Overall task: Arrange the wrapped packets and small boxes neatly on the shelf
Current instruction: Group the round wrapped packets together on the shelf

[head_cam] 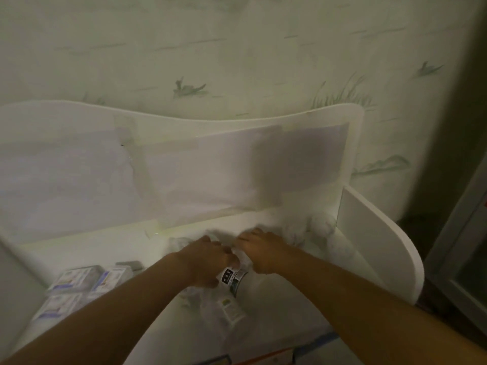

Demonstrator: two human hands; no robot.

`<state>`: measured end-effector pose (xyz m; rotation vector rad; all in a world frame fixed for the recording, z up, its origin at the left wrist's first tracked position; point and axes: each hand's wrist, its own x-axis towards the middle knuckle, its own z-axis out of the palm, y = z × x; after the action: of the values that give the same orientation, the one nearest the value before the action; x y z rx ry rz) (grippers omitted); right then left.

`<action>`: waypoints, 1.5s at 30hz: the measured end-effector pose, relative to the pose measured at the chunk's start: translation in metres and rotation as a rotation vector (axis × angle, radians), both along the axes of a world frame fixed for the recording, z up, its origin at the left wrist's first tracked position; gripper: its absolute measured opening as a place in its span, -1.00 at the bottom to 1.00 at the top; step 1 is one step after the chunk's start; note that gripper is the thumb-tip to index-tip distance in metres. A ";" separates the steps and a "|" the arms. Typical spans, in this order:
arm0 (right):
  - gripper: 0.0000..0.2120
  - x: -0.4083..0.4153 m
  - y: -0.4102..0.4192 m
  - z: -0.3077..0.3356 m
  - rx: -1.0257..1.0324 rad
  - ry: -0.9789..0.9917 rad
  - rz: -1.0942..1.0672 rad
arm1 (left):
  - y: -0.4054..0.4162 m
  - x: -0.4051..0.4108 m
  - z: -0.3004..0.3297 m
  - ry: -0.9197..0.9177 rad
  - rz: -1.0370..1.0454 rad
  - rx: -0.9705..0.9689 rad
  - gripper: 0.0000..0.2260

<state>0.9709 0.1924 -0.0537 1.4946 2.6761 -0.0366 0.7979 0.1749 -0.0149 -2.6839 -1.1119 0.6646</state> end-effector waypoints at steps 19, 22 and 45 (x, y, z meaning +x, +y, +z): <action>-0.31 0.045 0.016 0.031 -0.053 0.390 -0.245 | 0.014 0.010 0.009 -0.391 0.091 -0.032 -0.37; -0.25 0.049 0.009 0.039 -0.078 0.501 -0.263 | 0.006 0.014 0.019 -0.486 0.206 -0.118 -0.30; -0.22 0.073 -0.124 0.081 0.031 0.631 -0.546 | -0.050 0.050 0.023 -0.600 0.026 -0.126 -0.41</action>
<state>1.0434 0.0687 0.0273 2.5226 2.5462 -0.5886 0.8475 0.1253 0.0082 -3.0772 -1.2548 -0.0976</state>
